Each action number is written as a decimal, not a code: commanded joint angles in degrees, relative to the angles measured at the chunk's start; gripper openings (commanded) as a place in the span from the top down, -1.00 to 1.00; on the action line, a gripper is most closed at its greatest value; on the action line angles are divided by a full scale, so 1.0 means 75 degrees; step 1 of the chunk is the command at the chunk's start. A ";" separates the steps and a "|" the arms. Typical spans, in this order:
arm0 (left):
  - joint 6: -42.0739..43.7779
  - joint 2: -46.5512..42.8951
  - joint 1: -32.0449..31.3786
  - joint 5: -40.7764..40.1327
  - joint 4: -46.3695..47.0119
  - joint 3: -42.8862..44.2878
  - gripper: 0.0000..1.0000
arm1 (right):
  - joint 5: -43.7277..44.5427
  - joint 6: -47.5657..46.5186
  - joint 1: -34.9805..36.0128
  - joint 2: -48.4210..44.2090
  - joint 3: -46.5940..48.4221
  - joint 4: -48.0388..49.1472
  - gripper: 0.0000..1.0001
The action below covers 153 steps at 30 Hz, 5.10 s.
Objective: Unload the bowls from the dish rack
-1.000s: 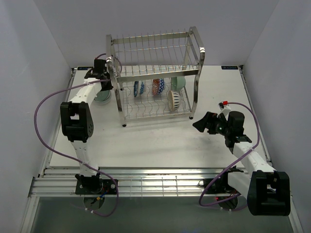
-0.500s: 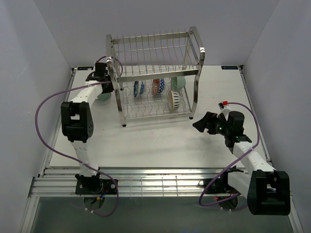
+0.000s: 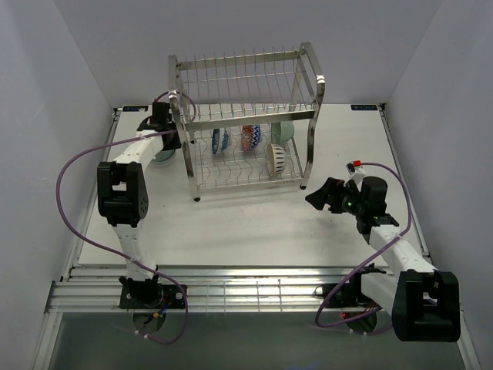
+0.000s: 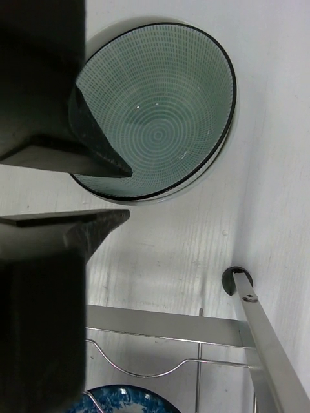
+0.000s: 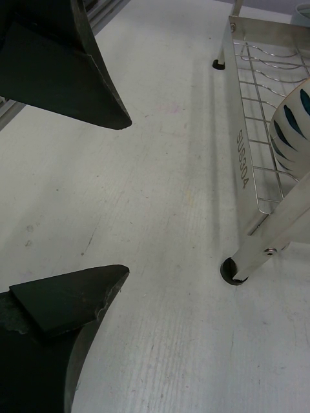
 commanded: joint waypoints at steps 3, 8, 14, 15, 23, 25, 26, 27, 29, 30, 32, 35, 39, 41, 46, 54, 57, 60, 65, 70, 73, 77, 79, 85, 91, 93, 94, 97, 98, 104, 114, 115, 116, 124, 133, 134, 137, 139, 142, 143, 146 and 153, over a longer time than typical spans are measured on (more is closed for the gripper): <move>0.0106 -0.0644 -0.0110 -0.0163 -0.0111 -0.0032 0.11 | 0.0030 -0.0078 0.0047 -0.0004 0.0000 0.0187 -0.82; 0.0106 -0.0994 -0.0110 -0.0257 -0.0135 -0.0067 0.03 | 0.0030 -0.0089 0.0046 -0.0015 0.0012 0.0164 -0.82; 0.0141 -0.1498 -0.0110 -0.0584 -0.0264 -0.0183 -0.01 | 0.0053 -0.0101 0.0046 -0.0050 0.0035 0.0093 -0.83; 0.0141 -0.1569 -0.0110 -0.0631 -0.0275 -0.0242 -0.03 | 0.0077 -0.0101 0.0047 -0.0039 0.0047 0.0070 -0.83; -0.0233 -0.2717 -0.0040 -0.0667 -0.0475 -0.1119 -0.12 | 0.0229 -0.0148 0.0047 -0.0016 0.0117 -0.0106 -0.82; -0.0362 -0.3265 0.0042 -0.0597 -0.0509 -0.1436 -0.12 | 0.0241 -0.0160 0.0047 -0.0004 0.0117 -0.0106 -0.82; -0.0432 -0.3466 0.0077 -0.0481 -0.0521 -0.1786 -0.13 | 0.0241 -0.0160 0.0047 0.0019 0.0117 -0.0129 -0.82; -0.0607 -0.3689 0.0135 -0.0375 -0.0521 -0.1975 -0.12 | 0.0229 -0.0160 0.0047 0.0031 0.0117 -0.0141 -0.82; -0.0772 -0.4447 0.0171 -0.0176 -0.0556 -0.2350 -0.13 | 0.0194 -0.0148 0.0047 0.0066 0.0117 -0.0130 -0.82; -0.1005 -0.4754 0.0194 0.0080 -0.0557 -0.2769 -0.13 | 0.0182 -0.0148 0.0035 0.0078 0.0117 -0.0153 -0.82; -0.1194 -0.5688 0.0194 0.0584 -0.0405 -0.3228 -0.13 | 0.0182 -0.0148 0.0047 0.0102 0.0117 -0.0130 -0.82; -0.1581 -0.6977 0.0183 0.1755 -0.0042 -0.4108 -0.13 | 0.0147 -0.0125 0.0047 0.0172 0.0117 -0.0118 -0.83; -0.2003 -0.8385 0.0159 0.3197 0.0637 -0.5197 -0.11 | 0.0089 -0.0101 0.0058 0.0254 0.0094 -0.0048 -0.85; -0.2388 -0.8822 0.0147 0.3667 0.0989 -0.5888 -0.08 | 0.0089 -0.0101 0.0058 0.0277 0.0105 -0.0047 -0.86; -0.2507 -0.9503 -0.0379 0.4009 0.1423 -0.6874 -0.01 | 0.0171 -0.0148 0.0058 0.0207 0.0175 -0.0118 -0.86; -0.3293 -0.9084 -0.3395 0.2457 0.2770 -0.7438 0.01 | 0.0182 -0.0113 0.0047 0.0242 0.0199 -0.0141 -0.85; -0.3269 -0.8217 -0.4815 0.1330 0.3460 -0.7158 -0.01 | 0.0229 -0.0124 0.0058 0.0184 0.0211 -0.0188 -0.85; -0.3444 -0.7200 -0.5638 0.0705 0.4373 -0.6958 -0.02 | 0.0276 -0.0136 0.0047 0.0090 0.0187 -0.0235 -0.85; -0.3632 -0.5685 -0.6110 -0.0045 0.5430 -0.6384 -0.06 | 0.0218 -0.0101 0.0058 -0.0050 0.0164 -0.0223 -0.84; -0.3118 -0.4282 -0.6204 -0.0210 0.6837 -0.5904 -0.06 | 0.0159 -0.0066 0.0058 -0.0156 0.0094 -0.0153 -0.83; -0.2614 -0.3507 -0.6204 -0.0338 0.7095 -0.5294 -0.07 | 0.0101 -0.0043 0.0047 -0.0121 0.0070 -0.0106 -0.82; -0.1958 -0.2803 -0.6169 -0.0549 0.7763 -0.4907 -0.14 | -0.0005 0.0004 0.0058 -0.0074 0.0012 -0.0024 -0.82; -0.1979 -0.2556 -0.6029 -0.0539 0.7741 -0.4591 -0.16 | -0.0028 0.0016 0.0058 -0.0062 0.0000 0.0011 -0.82; -0.2507 -0.2063 -0.5303 0.0279 0.7752 -0.4263 -0.16 | -0.0040 0.0016 0.0058 -0.0027 0.0000 0.0105 -0.82; -0.2612 -0.1560 -0.4892 0.1184 0.7787 -0.3771 -0.16 | -0.0099 0.0051 0.0047 0.0055 0.0000 0.0187 -0.82; -0.2776 -0.1395 -0.4787 0.1792 0.7787 -0.3571 -0.15 | -0.0075 0.0040 0.0047 0.0043 -0.0012 0.0187 -0.82; -0.2881 -0.1243 -0.4751 0.2003 0.7799 -0.3501 -0.15 | -0.0064 0.0040 0.0047 0.0032 -0.0023 0.0187 -0.82; -0.3081 -0.1043 -0.4716 0.2484 0.7858 -0.3325 -0.15 | -0.0017 0.0016 0.0058 0.0043 -0.0024 0.0175 -0.82; -0.3128 -0.0903 -0.4716 0.2590 0.7858 -0.3255 -0.15 | -0.0017 0.0016 0.0047 0.0055 -0.0024 0.0175 -0.82; -0.3409 -0.0598 -0.4716 0.2602 0.7858 -0.3266 -0.10 | -0.0005 0.0004 0.0058 0.0067 -0.0035 0.0164 -0.82; -0.3866 -0.0340 -0.4704 0.2685 0.8243 -0.3219 0.65 | -0.0017 -0.0007 0.0047 0.0090 -0.0059 0.0199 -0.82; -0.3936 -0.0328 -0.4681 0.2685 0.8325 -0.3242 0.72 | -0.0017 -0.0007 0.0047 0.0090 -0.0059 0.0210 -0.82; -0.4099 -0.0328 -0.4657 0.2708 0.8558 -0.3335 0.83 | -0.0028 -0.0007 0.0047 0.0090 -0.0059 0.0199 -0.82; -0.4780 -0.0304 -0.4482 0.3035 0.9848 -0.3886 1.00 | -0.0040 -0.0007 0.0047 0.0125 -0.0059 0.0222 -0.82; -0.5144 -0.0058 -0.4400 0.3691 1.1114 -0.4191 1.00 | -0.0029 -0.0031 0.0058 0.0195 -0.0047 0.0222 -0.82; -0.5249 -0.0047 -0.4365 0.3739 1.1243 -0.4226 1.00 | -0.0029 -0.0019 0.0058 0.0207 -0.0047 0.0222 -0.82; -0.5366 0.0094 -0.4353 0.4043 1.1794 -0.4297 1.00 | -0.0040 -0.0031 0.0047 0.0254 -0.0035 0.0222 -0.82; -0.5402 0.0199 -0.4352 0.4242 1.2064 -0.4251 1.00 | -0.0029 -0.0042 0.0047 0.0266 -0.0024 0.0199 -0.82; -0.5262 0.0293 -0.4329 0.4758 1.2193 -0.4168 1.00 | -0.0005 -0.0066 0.0047 0.0231 -0.0024 0.0164 -0.82; -0.5250 0.0328 -0.4294 0.4979 1.2193 -0.4157 1.00 | 0.0006 -0.0066 0.0058 0.0219 -0.0024 0.0164 -0.82; -0.5250 0.0329 -0.4201 0.5355 1.2322 -0.4250 1.00 | 0.0018 -0.0077 0.0058 0.0219 -0.0024 0.0152 -0.82; -0.5413 0.0375 -0.3966 0.5907 1.2896 -0.4426 1.00 | 0.0007 -0.0078 0.0058 0.0278 0.0000 0.0164 -0.82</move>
